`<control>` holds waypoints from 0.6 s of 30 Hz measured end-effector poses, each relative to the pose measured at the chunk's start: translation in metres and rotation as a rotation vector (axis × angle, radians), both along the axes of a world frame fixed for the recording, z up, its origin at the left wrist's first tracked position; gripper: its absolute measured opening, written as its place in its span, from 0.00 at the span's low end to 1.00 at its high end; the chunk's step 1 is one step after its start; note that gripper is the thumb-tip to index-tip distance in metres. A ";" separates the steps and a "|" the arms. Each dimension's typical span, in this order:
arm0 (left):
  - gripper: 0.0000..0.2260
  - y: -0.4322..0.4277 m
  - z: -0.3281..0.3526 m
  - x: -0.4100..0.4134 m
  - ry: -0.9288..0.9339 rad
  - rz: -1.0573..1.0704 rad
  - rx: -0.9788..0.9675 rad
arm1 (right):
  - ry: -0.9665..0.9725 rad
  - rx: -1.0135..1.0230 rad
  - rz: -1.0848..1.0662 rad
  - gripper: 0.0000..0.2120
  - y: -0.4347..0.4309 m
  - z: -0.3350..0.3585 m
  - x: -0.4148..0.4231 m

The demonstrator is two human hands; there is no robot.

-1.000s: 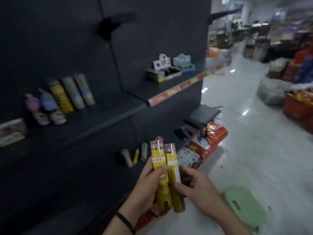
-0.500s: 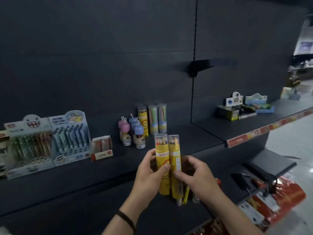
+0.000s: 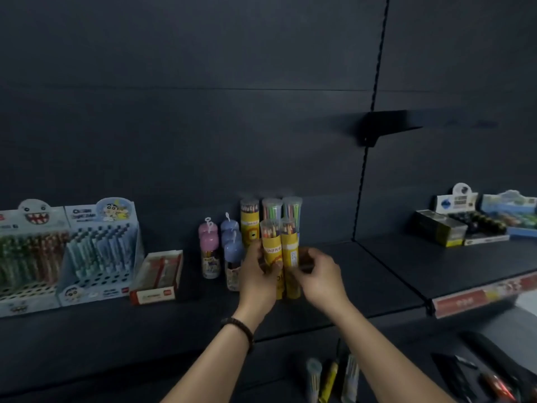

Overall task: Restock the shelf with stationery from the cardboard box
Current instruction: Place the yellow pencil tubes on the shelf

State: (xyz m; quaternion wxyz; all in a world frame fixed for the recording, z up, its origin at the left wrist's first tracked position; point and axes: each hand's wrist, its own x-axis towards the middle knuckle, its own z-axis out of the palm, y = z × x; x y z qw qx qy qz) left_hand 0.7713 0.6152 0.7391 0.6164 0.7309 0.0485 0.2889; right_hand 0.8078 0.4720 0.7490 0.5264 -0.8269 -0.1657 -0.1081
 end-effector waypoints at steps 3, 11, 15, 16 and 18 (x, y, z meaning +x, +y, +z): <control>0.20 -0.004 -0.016 0.033 0.025 0.028 0.073 | 0.020 -0.040 0.008 0.11 -0.003 -0.011 0.033; 0.28 -0.010 -0.032 0.064 0.007 0.032 0.140 | 0.023 -0.034 0.038 0.16 -0.012 -0.025 0.067; 0.26 -0.006 -0.039 0.063 0.016 0.048 0.152 | 0.019 -0.037 0.001 0.16 -0.008 -0.029 0.062; 0.25 -0.005 -0.039 0.062 0.029 0.047 0.161 | 0.020 -0.056 -0.006 0.16 -0.007 -0.028 0.060; 0.25 -0.002 -0.042 0.061 0.059 0.033 0.187 | 0.053 -0.116 -0.001 0.19 -0.004 -0.028 0.055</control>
